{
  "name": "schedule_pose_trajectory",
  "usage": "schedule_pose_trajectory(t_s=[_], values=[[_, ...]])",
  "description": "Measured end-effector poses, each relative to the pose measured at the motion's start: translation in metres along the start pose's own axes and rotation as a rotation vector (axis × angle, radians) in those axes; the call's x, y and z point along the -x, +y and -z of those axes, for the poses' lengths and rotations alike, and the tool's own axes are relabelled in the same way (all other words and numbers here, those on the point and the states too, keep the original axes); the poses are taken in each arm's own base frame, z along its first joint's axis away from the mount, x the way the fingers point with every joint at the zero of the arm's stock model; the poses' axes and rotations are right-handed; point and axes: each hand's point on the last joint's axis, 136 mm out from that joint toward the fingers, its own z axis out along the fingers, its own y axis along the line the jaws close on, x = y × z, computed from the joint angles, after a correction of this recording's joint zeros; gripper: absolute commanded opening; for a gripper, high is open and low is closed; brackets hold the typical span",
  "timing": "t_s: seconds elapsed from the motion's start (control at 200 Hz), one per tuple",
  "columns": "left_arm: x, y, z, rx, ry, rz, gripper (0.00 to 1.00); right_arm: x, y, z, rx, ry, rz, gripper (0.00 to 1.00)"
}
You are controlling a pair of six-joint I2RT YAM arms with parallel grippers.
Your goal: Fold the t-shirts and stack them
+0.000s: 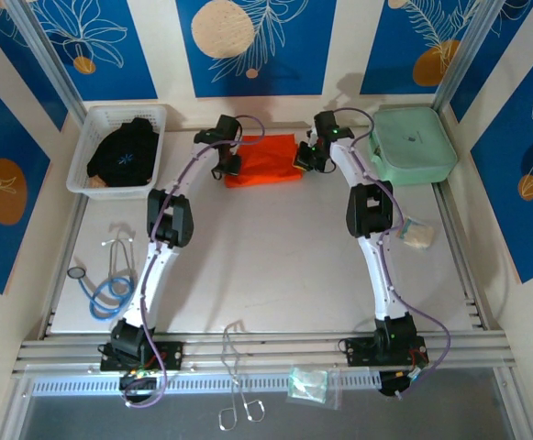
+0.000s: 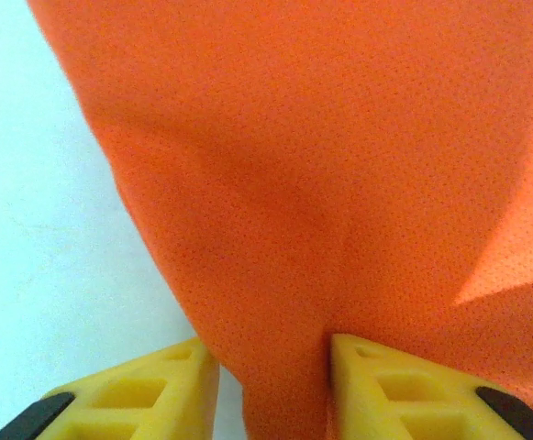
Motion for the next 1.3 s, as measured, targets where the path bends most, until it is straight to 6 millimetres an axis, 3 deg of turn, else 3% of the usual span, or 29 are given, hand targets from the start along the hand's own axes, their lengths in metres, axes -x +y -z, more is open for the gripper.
schedule_pose_trajectory(t_s=[0.105, 0.235, 0.315, 0.4, 0.46, 0.545, 0.635, 0.73, 0.826, 0.916, 0.991, 1.046, 1.116, 1.221, 1.296], values=[[0.007, 0.003, 0.0, 0.015, -0.028, -0.01, 0.42, 0.002, -0.003, 0.002, 0.02, 0.005, -0.022, 0.03], [0.013, 0.008, 0.0, 0.032, -0.051, -0.024, 0.61, 0.006, -0.006, 0.008, 0.034, 0.007, -0.045, 0.35], [0.014, 0.011, 0.001, 0.041, -0.053, -0.036, 0.72, 0.01, -0.007, 0.014, 0.041, -0.001, -0.056, 0.66], [0.016, 0.014, 0.005, 0.046, -0.06, -0.031, 0.86, 0.014, -0.006, 0.022, 0.052, -0.008, -0.05, 0.82], [0.021, 0.016, 0.015, 0.048, -0.076, -0.029, 0.94, 0.017, -0.004, 0.032, 0.052, -0.015, -0.047, 0.99], [0.036, 0.019, 0.043, 0.049, -0.122, -0.031, 1.0, 0.023, 0.004, 0.058, 0.056, -0.039, -0.042, 0.99], [0.059, 0.023, 0.096, 0.048, -0.214, -0.02, 0.99, 0.032, 0.021, 0.099, 0.066, -0.086, -0.012, 0.99], [0.082, 0.028, 0.176, 0.046, -0.344, -0.006, 0.99, 0.036, 0.047, 0.159, 0.075, -0.165, 0.047, 0.99], [0.092, 0.035, 0.262, 0.043, -0.48, 0.009, 0.99, 0.026, 0.073, 0.221, 0.075, -0.243, 0.111, 0.99], [0.086, 0.041, 0.334, 0.041, -0.592, 0.021, 0.99, 0.004, 0.093, 0.27, 0.069, -0.305, 0.175, 0.99], [0.071, 0.045, 0.376, 0.04, -0.654, 0.028, 0.99, -0.02, 0.1, 0.299, 0.058, -0.349, 0.216, 0.99], [0.055, 0.048, 0.396, 0.045, -0.686, 0.033, 0.99, -0.04, 0.098, 0.314, 0.044, -0.375, 0.243, 0.99], [0.028, 0.052, 0.407, 0.058, -0.701, 0.04, 0.99, -0.065, 0.086, 0.324, 0.017, -0.408, 0.257, 0.99], [-0.017, 0.058, 0.401, 0.086, -0.711, 0.048, 0.99, -0.101, 0.053, 0.332, -0.036, -0.476, 0.26, 0.99], [-0.052, 0.062, 0.386, 0.11, -0.713, 0.042, 0.99, -0.121, 0.024, 0.33, -0.072, -0.529, 0.251, 0.99]])
